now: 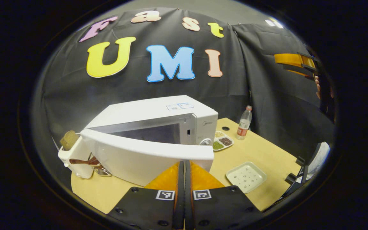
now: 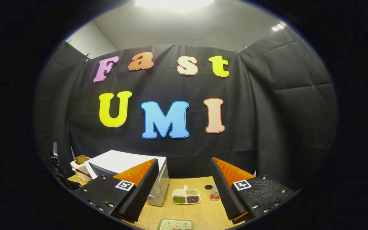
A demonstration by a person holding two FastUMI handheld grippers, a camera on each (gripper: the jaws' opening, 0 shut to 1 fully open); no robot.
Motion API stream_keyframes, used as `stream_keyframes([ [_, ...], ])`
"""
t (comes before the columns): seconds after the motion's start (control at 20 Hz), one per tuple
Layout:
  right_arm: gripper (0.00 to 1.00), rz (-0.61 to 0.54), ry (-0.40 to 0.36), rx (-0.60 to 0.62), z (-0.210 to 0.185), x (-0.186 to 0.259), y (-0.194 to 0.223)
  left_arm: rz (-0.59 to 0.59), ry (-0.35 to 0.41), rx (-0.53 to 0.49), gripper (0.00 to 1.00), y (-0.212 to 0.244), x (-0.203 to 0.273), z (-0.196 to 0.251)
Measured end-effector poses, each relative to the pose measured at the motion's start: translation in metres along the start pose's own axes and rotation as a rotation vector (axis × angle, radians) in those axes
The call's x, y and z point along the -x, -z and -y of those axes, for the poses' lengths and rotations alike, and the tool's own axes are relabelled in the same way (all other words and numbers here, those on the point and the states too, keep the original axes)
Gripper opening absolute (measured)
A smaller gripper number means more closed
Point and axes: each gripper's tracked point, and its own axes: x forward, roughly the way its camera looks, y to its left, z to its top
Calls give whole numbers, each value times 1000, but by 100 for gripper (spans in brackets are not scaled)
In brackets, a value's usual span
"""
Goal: Open the microwave oven with the left hand, put the food in, and close the microwave oven.
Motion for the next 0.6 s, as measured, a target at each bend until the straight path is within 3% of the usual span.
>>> stream_keyframes([
  [0.3,97,-8,3,6,1,-1,2,12,0,36,7,-16,-28,2],
  [0.6,97,-29,2,9,3,-4,10,11,-56,43,7,-29,-53,2],
])
